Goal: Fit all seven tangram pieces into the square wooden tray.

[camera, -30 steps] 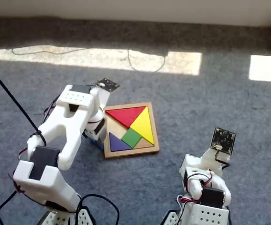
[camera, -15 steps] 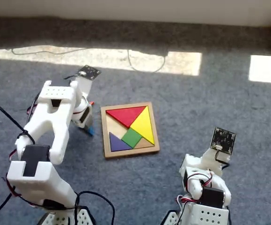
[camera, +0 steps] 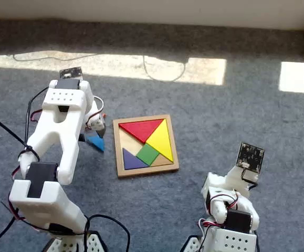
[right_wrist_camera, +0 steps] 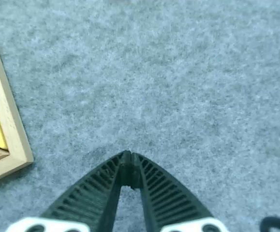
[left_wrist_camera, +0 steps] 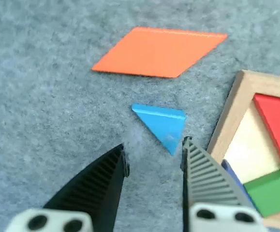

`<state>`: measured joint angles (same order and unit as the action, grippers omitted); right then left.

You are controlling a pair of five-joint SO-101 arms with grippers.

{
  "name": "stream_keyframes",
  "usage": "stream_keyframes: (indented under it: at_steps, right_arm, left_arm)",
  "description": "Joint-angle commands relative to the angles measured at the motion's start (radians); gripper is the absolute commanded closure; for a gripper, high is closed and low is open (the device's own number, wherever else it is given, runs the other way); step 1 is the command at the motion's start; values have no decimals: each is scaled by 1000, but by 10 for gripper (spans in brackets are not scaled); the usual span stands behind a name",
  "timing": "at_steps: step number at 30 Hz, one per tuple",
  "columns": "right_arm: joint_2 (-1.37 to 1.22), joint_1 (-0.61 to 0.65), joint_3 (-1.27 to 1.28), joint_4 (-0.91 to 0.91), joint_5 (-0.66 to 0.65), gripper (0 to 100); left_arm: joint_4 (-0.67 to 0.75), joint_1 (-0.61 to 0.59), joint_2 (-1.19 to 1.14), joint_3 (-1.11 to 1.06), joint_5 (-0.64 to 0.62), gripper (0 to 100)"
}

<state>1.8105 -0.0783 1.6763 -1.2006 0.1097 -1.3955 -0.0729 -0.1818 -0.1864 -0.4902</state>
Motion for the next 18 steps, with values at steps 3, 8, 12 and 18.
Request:
stream_keyframes:
  at_steps: [3, 8, 12, 18]
  right_arm:
    - [12, -13, 111, 8, 9, 995]
    - [12, -13, 111, 8, 9, 995]
    - [12, -13, 111, 8, 9, 995]
    - [12, -13, 111, 8, 9, 995]
  left_arm:
    - [118, 15, 16, -73, -115, 815]
    - [310, 19, 16, -216, -132, 815]
    - [381, 19, 16, -269, -132, 815]
    - [384, 19, 16, -277, -132, 819]
